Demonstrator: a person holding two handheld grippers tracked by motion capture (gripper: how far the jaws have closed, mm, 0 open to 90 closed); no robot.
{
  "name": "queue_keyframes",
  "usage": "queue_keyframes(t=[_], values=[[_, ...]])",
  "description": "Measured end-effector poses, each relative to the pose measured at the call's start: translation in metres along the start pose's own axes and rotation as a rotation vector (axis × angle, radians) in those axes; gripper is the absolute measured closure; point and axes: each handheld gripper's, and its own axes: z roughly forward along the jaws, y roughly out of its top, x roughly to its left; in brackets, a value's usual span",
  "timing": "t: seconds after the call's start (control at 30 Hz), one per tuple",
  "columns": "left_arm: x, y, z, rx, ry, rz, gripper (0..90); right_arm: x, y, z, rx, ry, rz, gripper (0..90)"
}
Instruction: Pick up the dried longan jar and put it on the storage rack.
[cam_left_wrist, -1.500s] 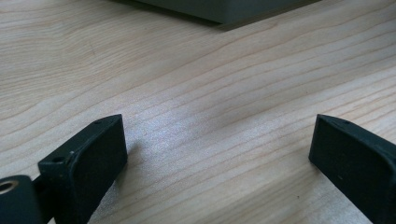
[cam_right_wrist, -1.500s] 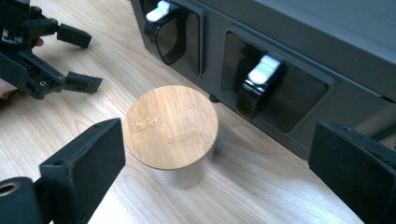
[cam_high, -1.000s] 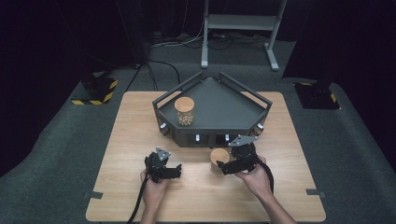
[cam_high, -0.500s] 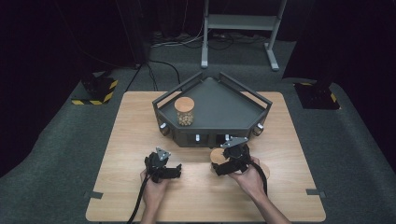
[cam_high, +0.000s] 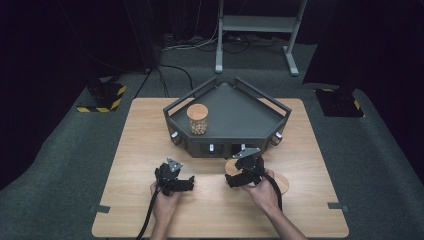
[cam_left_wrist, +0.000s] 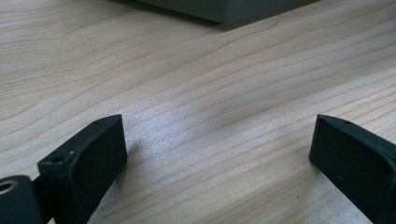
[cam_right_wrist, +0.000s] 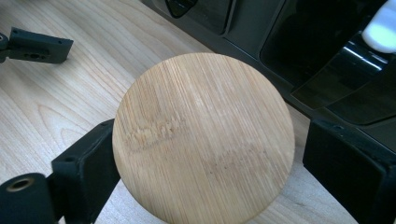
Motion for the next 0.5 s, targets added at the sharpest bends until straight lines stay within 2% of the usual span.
queue_keyframes(t=[0.2,0.5], values=[[0.0000,0.0000,0.0000,0.000,0.000,0.000,4.1,0.0041,0.0021,0.0032,0.010,-0.009,0.004,11.5],[0.0000,0.0000,0.0000,0.000,0.000,0.000,4.1,0.0105,-0.0007,0.0039,-0.012,-0.022,-0.006,21.3]])
